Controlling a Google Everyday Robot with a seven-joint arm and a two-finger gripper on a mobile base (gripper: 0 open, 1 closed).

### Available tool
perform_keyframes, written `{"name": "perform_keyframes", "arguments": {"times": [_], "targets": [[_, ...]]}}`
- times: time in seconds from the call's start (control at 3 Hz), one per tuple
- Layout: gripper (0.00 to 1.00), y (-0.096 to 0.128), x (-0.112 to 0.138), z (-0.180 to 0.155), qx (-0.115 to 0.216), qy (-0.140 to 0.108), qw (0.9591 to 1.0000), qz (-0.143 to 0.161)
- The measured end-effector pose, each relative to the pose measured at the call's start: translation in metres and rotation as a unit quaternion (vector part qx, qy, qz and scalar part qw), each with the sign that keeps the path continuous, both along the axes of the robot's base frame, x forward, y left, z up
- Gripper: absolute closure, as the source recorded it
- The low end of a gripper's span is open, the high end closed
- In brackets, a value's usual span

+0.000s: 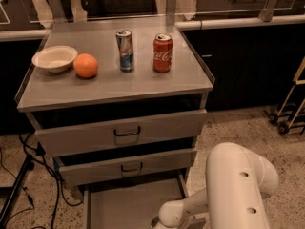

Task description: Open bottom drawer

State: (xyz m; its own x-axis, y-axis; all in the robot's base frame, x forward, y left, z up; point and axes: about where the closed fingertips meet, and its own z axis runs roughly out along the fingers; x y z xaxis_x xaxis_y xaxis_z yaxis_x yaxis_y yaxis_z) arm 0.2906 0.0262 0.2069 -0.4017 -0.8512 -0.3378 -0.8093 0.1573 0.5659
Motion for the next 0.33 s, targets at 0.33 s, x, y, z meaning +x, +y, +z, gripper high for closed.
{"name": "perform_keyframes", "arguments": {"times": [0.33], "targets": [[0.0, -0.0014, -0.0058, 0.0005, 0.0, 0.005, 1.0, 0.003]]}}
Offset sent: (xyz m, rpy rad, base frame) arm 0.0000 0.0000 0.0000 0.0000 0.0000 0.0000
